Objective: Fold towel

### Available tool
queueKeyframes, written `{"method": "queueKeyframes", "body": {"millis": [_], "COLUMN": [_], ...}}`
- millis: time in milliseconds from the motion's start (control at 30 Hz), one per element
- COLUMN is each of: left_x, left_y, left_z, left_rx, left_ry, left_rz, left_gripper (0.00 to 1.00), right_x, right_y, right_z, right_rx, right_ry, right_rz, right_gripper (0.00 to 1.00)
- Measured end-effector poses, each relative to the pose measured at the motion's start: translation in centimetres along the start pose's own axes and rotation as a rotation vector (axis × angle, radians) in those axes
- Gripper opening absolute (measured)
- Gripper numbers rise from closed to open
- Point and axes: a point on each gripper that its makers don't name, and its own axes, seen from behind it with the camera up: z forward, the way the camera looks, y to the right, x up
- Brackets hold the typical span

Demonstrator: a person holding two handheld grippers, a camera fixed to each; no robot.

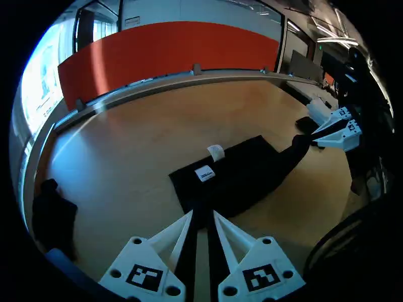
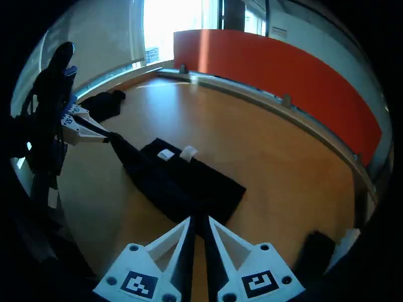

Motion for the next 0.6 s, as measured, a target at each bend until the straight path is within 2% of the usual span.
{"method": "queueKeyframes", "body": {"millis": [267, 600], "left_x": [0.0, 0.7], "left_y": [-1.0, -1.8], "left_z": [2.3, 4.4], "left_rx": [0.021, 0.051], "left_ry": [-0.022, -0.031], "left_rz": [0.007, 0.037], "left_gripper": [0.13, 0.13], "right_x": [-0.3, 0.0], "right_y": [1.9, 3.4], "right_z": [2.1, 4.0], "right_rx": [-0.02, -0.044], "right_ry": [-0.028, -0.039], "right_rz": [0.013, 0.031], "right_gripper": [0.11, 0.11]}}
